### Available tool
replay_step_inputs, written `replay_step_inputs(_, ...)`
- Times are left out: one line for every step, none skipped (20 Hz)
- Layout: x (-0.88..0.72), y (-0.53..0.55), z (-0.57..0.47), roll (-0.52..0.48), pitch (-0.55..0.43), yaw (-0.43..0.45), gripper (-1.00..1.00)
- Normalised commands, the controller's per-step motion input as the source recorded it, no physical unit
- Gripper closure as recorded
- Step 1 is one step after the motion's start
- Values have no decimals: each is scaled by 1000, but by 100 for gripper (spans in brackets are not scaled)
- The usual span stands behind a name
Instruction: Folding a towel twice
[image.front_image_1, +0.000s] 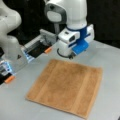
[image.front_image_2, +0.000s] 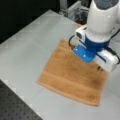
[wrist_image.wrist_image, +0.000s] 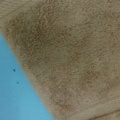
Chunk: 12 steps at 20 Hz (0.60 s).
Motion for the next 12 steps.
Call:
replay_step_inputs(391,302,-21,-112,107,-63,-100)
replay_step_inputs(382,295,-32,-115,95,-72,-100)
replay_step_inputs(390,310,-49,-125,69,-91,-100)
replay_step_inputs(401,334,-74,-128,55,-99,-100)
replay_step_inputs(396,337,-75,-133,50,-90,-100)
replay_step_inputs(409,357,-91,-144,38,-99,-100)
replay_step_inputs(401,353,-79,-153,39,-84,-100)
replay_step_inputs(412,366,-87,-165,36,-82,-100)
replay_step_inputs(430,383,-87,-201,37,-88,-100)
replay_step_inputs(451,404,-97,-227,46,-90,-100)
replay_step_inputs(453,400,-82,-239,56,-72,-100)
replay_step_inputs(456,407,-78,-281,80,-94,-100)
